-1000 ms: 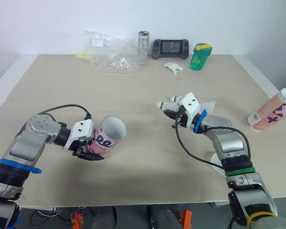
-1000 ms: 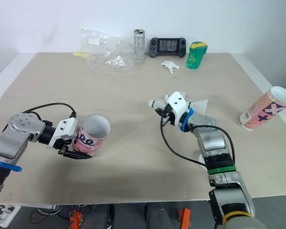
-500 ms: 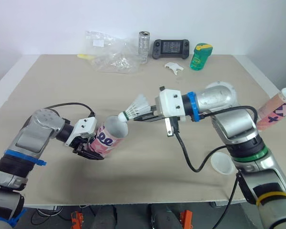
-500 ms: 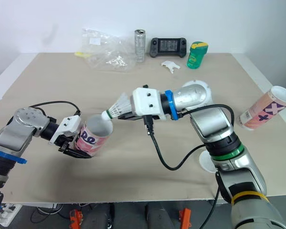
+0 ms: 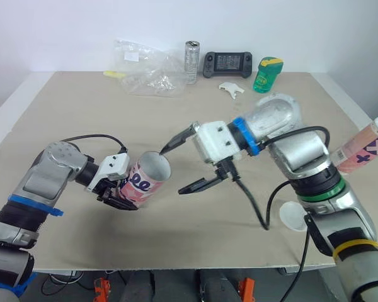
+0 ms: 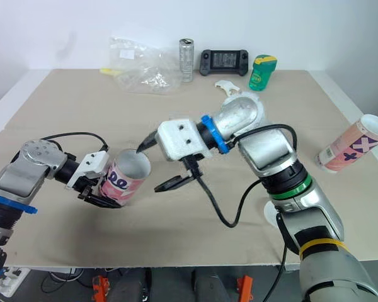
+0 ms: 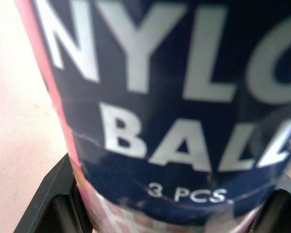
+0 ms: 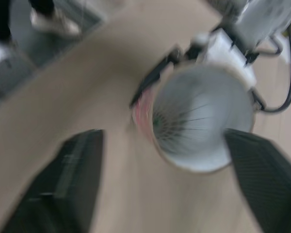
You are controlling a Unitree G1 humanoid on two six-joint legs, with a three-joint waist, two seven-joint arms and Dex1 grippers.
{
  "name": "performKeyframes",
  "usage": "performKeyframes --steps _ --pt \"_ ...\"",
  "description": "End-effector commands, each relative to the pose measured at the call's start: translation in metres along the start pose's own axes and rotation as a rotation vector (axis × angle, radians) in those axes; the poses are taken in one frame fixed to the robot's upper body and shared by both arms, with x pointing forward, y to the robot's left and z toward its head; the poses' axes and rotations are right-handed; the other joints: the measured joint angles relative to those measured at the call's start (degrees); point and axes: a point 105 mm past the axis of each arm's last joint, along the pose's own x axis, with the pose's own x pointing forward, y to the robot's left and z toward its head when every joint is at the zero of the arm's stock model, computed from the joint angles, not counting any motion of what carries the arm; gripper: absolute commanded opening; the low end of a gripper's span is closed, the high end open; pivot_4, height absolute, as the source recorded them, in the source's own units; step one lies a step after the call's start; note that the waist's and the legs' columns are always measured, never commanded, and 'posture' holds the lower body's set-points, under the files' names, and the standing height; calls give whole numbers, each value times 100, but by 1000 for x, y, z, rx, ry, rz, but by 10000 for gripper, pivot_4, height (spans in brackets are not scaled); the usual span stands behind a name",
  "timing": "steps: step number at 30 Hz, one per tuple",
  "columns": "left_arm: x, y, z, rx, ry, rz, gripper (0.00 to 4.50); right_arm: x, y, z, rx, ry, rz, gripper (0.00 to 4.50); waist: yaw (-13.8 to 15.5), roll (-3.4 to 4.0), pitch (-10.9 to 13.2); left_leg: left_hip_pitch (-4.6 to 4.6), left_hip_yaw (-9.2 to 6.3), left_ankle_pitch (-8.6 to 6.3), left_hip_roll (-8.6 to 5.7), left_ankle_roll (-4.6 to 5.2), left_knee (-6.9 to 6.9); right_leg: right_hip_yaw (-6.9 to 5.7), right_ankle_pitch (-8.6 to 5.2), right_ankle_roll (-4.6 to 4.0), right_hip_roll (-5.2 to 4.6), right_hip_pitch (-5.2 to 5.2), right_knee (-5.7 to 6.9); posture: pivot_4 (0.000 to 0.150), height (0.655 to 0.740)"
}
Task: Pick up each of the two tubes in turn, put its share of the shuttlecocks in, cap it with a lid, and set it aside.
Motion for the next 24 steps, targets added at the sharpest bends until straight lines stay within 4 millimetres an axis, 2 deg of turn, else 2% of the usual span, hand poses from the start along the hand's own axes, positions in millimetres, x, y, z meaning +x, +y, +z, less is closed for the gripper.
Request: performKeyframes --steps 1,3,4,8,10,16,20,24 --pt "3 -6 -1 -15 -20 -4 30803 -73 -15 -29 183 23 -403 43989 13 -11 -7 0 0 0 -5 0 0 -1 -1 -2 -6 2 -1 1500 7236" --pt "3 -7 -1 -24 -33 7 30803 -110 -10 -57 284 72 -623 43989 34 -35 -19 0 -1 0 -9 0 -1 -7 -3 -8 -12 7 -3 1500 7236" --pt "3 -8 0 -26 -37 9 30803 -119 -8 -64 301 88 -682 43989 33 -33 -17 0 -3 -1 -11 0 -2 -13 -6 -12 -17 10 -6 1500 7236" --pt "3 -11 -2 -36 -44 15 30803 -182 25 -117 486 233 -1022 43989 -23 -6 -11 1 18 -1 -11 1 -14 7 -6 -13 -13 -11 5 1500 7236" --pt "4 -11 -1 -38 -48 21 30803 -206 40 -135 572 273 -1164 43989 -19 -6 -11 3 17 -1 -9 1 -14 7 -7 -12 -9 -8 5 1500 7236" --pt "5 -10 0 -40 -57 36 30803 -219 66 -167 720 319 -1249 43989 -46 -5 -10 12 27 -1 -10 1 -10 22 -9 13 -7 -2 5 1500 7236" --pt "6 -10 0 -42 -59 42 30803 -209 79 -187 815 318 -1232 43989 -45 -5 -10 14 27 1 -9 3 -5 24 -3 18 -5 1 5 1500 7236" --pt "5 -10 -1 -44 -58 47 30803 -201 80 -209 893 342 -1235 43989 -47 -5 -10 17 28 1 -9 4 -5 26 -3 18 -4 4 4 1500 7236"
